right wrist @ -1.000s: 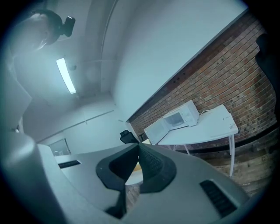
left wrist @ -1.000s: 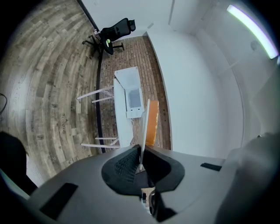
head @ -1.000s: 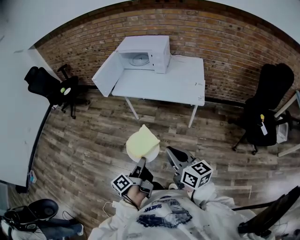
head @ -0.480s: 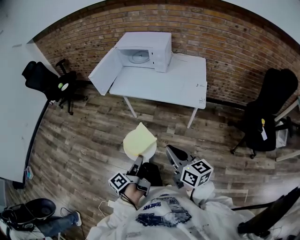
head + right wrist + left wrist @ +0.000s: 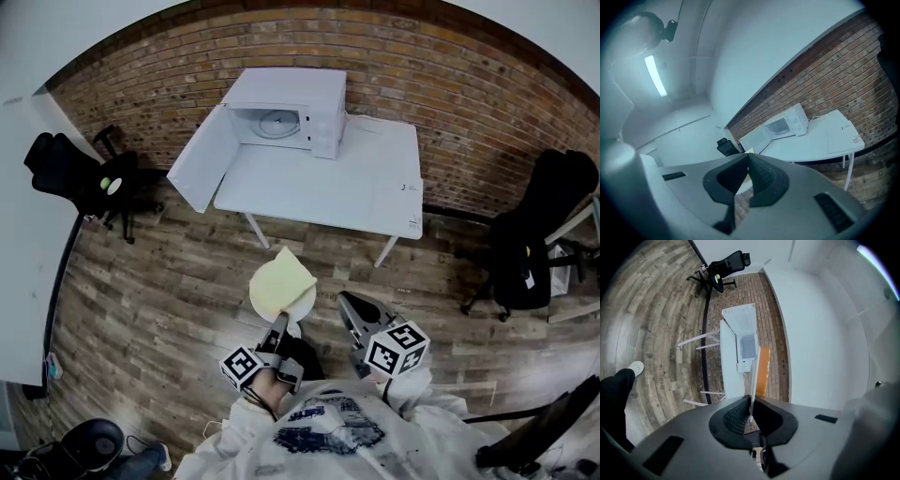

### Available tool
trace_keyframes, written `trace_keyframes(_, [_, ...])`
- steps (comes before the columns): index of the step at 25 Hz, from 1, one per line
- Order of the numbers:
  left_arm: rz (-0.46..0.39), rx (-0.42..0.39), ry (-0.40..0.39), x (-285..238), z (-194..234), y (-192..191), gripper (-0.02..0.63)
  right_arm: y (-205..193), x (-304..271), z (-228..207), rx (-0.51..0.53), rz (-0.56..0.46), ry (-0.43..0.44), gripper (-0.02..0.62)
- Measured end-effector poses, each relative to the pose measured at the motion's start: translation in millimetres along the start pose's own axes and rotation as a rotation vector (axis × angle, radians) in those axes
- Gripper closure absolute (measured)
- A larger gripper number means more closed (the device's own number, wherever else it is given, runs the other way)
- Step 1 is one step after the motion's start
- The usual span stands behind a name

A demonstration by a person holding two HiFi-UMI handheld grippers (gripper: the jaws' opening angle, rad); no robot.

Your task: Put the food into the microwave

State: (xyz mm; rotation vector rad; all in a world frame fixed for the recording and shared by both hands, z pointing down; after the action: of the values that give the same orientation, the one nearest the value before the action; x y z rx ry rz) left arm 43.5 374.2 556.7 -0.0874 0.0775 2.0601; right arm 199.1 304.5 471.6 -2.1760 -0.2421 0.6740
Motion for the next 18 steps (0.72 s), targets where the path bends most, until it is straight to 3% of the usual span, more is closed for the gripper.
trace_keyframes(11, [0.092, -0.016, 0.001, -46, -19, 159, 0.584, 82, -136, 4, -0.019, -0.005, -0.070, 0.581])
trace_keyframes(18, [0.147, -0.033, -0.021, -69, -30, 226, 0.584, 113, -197, 3, -0.044, -0.017, -0.104, 0.581])
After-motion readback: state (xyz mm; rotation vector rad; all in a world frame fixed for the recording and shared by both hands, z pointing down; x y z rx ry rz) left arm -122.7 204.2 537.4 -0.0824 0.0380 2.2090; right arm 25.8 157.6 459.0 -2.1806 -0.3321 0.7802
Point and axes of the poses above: the fingertips, and each gripper's own axes: x backward along the fingers, z to its left, y out of its top, the point moved 3 cm from there along x, backward along the fingers, and after that the axes turned 15 degrees about z, right-handed, at the moved point
